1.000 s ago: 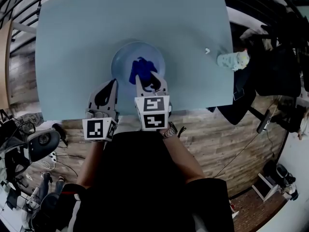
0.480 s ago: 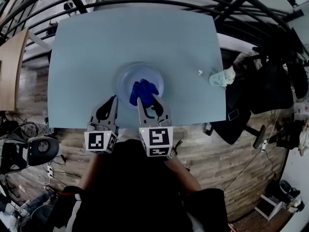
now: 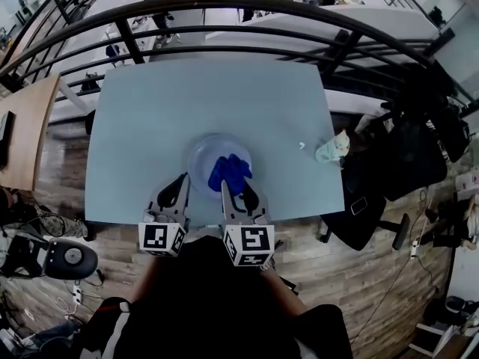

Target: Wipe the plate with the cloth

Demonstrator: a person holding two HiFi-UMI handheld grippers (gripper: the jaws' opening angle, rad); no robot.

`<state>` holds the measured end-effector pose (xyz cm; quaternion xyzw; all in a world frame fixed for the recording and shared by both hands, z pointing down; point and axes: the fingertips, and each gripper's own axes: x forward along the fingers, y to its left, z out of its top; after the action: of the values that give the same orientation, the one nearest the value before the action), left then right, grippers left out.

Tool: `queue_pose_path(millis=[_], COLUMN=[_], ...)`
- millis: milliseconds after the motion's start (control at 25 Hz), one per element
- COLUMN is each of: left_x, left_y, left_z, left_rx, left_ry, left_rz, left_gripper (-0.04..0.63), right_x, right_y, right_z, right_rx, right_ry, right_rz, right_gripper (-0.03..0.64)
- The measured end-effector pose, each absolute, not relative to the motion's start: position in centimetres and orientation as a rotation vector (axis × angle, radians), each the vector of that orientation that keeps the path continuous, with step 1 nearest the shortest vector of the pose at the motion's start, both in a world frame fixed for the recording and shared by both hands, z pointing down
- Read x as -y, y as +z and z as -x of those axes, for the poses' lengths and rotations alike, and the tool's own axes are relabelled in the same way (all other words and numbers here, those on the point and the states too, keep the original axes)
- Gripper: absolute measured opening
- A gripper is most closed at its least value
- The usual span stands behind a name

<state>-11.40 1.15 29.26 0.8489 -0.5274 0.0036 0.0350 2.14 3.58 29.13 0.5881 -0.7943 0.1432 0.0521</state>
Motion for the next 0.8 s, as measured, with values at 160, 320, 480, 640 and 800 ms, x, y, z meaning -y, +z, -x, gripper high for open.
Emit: queue_pose_path(millis=[160,320,480,640,800], left_x=[-0.7,-0.9,-0.7,-0.7,-0.8], left_y=[28.7,28.5,28.8,28.6,28.5], left_z=[10.6,10.2,9.6,9.3,9.0], left_rx=[1.63,1.631,1.63,1.628,1.634], left_ry=[-0.025,-0.015,-0.024,-0.036,-0.041], left_rz=[-2.63,-2.638,-2.648,-2.665,-2.671], left_gripper=[0.0,0.001,0.0,0.0,0.0], right_x=[-3.3,-3.6,-3.6,-3.4,-3.5], right_y=[28.3,28.2,28.3,28.3,28.4], right_z=[-2.3,-2.3,-2.6,-2.6,-2.5], right_rx=[2.457,2.461,2.469,2.484,2.493], right_ry=[0.38,0.377,0.386,0.405,0.409], right_rz=[-1.799,-1.799,-1.805,-1.798,-1.777], right_gripper=[0.12,0.12,0.12,0.12,0.12])
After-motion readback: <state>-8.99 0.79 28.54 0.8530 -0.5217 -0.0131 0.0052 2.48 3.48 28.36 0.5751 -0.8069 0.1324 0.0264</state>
